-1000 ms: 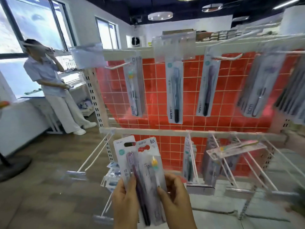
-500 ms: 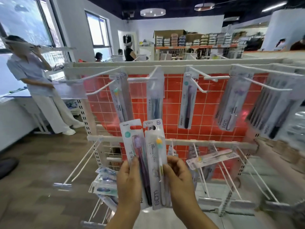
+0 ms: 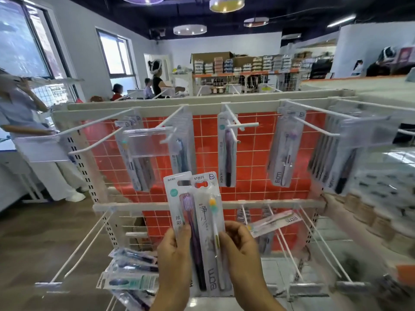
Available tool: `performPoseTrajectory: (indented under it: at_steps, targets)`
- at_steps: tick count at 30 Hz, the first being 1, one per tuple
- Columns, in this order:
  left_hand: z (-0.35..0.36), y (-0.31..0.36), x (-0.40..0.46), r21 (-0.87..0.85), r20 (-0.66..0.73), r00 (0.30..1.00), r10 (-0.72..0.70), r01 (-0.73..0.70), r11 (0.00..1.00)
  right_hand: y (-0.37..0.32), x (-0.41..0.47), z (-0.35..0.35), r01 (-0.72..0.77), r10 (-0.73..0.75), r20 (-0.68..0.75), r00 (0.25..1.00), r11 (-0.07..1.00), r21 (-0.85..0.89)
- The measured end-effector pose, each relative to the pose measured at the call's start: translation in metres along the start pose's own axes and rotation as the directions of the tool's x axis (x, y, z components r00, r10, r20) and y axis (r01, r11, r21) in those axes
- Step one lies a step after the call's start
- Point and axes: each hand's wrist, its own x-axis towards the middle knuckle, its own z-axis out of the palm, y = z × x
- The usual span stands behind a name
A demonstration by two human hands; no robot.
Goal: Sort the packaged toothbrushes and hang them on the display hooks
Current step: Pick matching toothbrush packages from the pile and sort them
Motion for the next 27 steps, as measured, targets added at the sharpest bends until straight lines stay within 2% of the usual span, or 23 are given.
performPoseTrajectory:
  at_steps: [7,13,20,27]
  targets:
    - [0.024,-0.004,-0.007,-0.033,0.074,0.997,-0.027,0.029,0.999,-0.009,0.001,-0.027,0.045,-0.046,-0.094,0.995,0.999,-0.017]
    - [0.031,-0.014,-0.011,-0.018,0.101,0.995,-0.027,0.029,0.999,-0.001,-0.004,-0.042,0.028,-0.034,-0.111,0.993,0.998,-0.049]
    - [0.019,-0.029,-0.025,-0.015,0.133,0.990,-0.037,0.039,0.999,0.014,-0.026,-0.042,0.006,-0.012,-0.124,0.992,0.999,-0.050]
    - [-0.015,-0.051,-0.046,0.033,0.214,0.977,0.019,-0.027,0.999,0.032,-0.063,-0.039,0.034,-0.047,-0.202,0.978,0.997,-0.069]
